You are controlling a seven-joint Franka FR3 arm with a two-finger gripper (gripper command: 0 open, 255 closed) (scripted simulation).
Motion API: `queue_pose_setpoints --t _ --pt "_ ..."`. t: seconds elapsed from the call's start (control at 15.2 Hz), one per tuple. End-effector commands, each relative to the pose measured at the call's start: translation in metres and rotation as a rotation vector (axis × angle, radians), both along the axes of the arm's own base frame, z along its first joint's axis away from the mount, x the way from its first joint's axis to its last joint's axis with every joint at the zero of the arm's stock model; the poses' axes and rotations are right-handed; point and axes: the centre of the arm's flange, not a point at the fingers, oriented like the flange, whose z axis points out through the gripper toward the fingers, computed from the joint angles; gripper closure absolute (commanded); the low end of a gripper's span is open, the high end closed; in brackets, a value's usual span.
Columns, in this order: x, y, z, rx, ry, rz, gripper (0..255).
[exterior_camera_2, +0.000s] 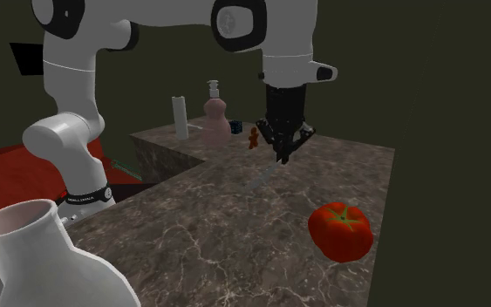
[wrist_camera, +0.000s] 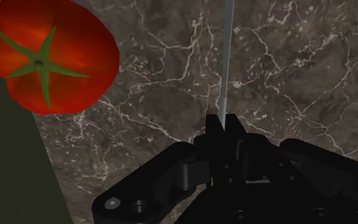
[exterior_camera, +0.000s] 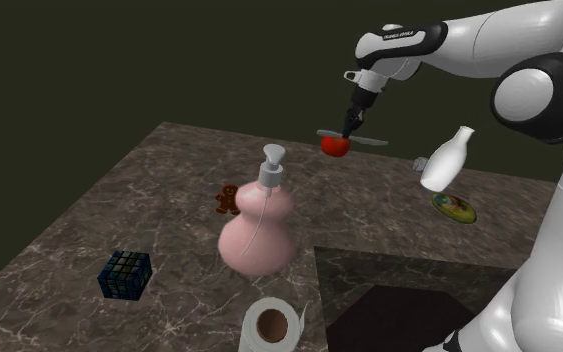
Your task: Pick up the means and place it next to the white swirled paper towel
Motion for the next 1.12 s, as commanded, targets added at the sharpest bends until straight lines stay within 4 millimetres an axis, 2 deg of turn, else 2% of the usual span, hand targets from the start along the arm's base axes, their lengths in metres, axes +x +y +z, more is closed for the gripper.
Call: queue_pose_setpoints --t 0.0,1.06 --pt "0.0 0.0 0.011 0.0 0.0 0.0 255" --pt "0.0 0.0 0.096 0.0 0.0 0.0 255"
